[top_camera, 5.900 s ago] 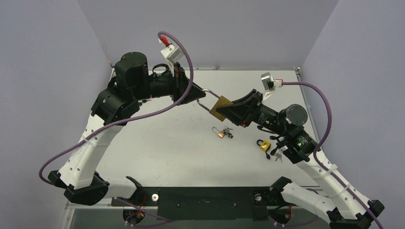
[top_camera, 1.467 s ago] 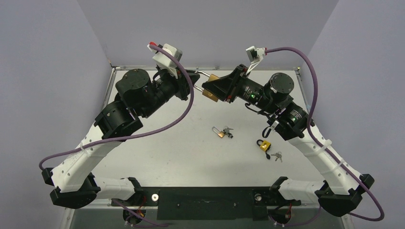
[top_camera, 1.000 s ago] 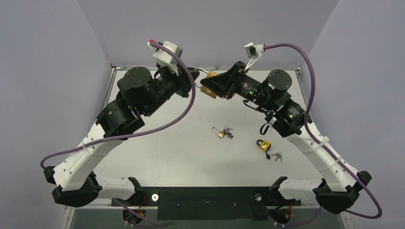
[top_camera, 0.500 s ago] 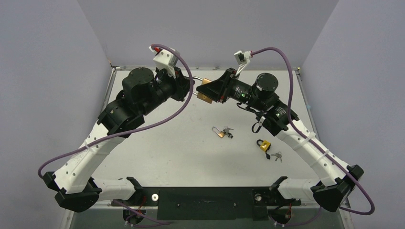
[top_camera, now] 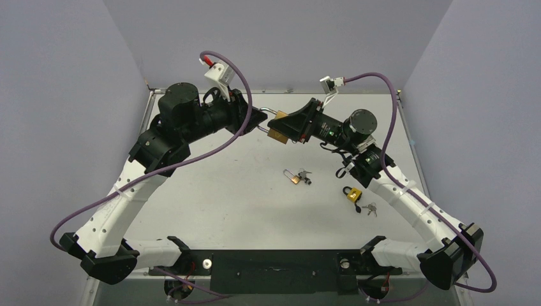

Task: Lock with the key
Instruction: Lock the lock.

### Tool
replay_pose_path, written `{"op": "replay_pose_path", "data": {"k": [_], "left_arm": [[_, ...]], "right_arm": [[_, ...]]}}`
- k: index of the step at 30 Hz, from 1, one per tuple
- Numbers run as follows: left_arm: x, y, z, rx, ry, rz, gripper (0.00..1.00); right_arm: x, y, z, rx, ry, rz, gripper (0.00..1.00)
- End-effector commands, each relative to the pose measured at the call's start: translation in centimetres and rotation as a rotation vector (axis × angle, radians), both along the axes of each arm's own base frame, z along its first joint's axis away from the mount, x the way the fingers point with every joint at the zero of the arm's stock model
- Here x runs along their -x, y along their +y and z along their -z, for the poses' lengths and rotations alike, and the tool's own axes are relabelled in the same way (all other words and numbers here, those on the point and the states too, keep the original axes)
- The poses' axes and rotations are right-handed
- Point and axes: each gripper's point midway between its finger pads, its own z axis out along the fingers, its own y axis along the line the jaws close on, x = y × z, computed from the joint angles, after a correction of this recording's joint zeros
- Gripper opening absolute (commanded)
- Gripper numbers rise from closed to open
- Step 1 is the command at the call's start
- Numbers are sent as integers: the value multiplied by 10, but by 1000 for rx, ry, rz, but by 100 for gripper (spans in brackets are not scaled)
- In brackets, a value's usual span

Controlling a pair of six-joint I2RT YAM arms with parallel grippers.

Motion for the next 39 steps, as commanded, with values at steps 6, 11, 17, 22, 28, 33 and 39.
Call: {"op": "replay_pose_path", "data": {"k": [6, 11, 17, 22, 28, 33, 39], "left_arm": [[95, -42, -26, 196, 121, 563, 26], [97, -40, -27, 239, 157, 598, 26], [96, -37, -30, 272, 171, 611, 25], [93, -35, -29, 278, 182, 598, 5], [80, -25, -35, 302, 155, 513, 0], [63, -7, -64, 366, 73, 376, 0], [58, 4, -88, 404, 17, 293, 0]], "right_arm": [[0, -1, -46, -216, -116, -34, 0], [3, -2, -47, -232, -117, -56, 0], [1, -3, -46, -235, -114, -55, 0], [-2, -3, -44, -235, -106, -51, 0], [-7, -2, -37, -213, -88, -44, 0], [-12, -2, -19, -130, -97, -1, 31], [-9, -10, -11, -111, -113, 25, 61]]}}
